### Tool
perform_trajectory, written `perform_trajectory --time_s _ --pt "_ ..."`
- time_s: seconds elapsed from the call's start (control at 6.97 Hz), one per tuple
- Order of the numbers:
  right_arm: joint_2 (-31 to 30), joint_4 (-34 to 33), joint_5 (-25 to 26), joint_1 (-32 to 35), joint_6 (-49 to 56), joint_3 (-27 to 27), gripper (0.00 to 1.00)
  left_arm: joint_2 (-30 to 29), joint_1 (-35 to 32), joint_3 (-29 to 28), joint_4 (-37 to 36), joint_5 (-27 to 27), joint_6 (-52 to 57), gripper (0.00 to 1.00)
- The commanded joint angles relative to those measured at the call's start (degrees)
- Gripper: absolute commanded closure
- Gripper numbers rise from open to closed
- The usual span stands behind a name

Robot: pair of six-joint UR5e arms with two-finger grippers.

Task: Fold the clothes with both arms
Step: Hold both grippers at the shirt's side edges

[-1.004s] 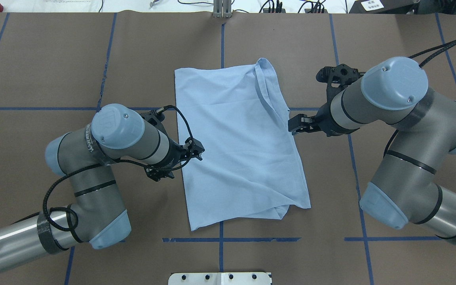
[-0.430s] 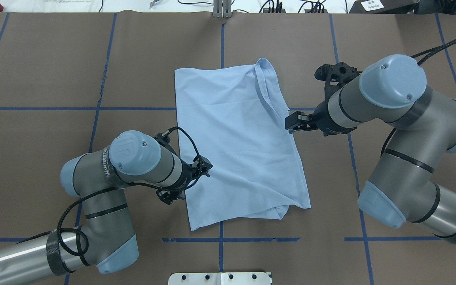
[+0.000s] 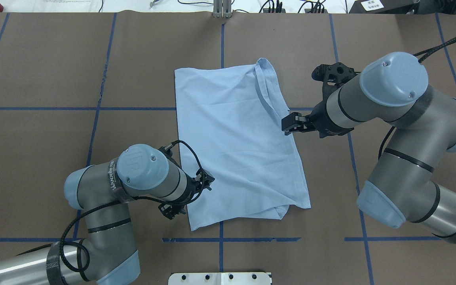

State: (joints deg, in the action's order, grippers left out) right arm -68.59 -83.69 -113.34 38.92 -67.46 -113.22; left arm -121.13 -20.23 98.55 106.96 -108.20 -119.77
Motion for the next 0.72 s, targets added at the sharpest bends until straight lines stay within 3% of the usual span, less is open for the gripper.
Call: perform_trajectory --time_s 0.0,0.57 --pt "0.2 0.2 -0.2 0.0 0.0 0.0 0.00 0.1 2.6 0.9 -1.7 0.6 -3.1 0.00" --pt "0.2 0.2 -0.2 0.0 0.0 0.1 0.00 0.5 3.0 0.8 -3.1 1.9 -4.2 0.09"
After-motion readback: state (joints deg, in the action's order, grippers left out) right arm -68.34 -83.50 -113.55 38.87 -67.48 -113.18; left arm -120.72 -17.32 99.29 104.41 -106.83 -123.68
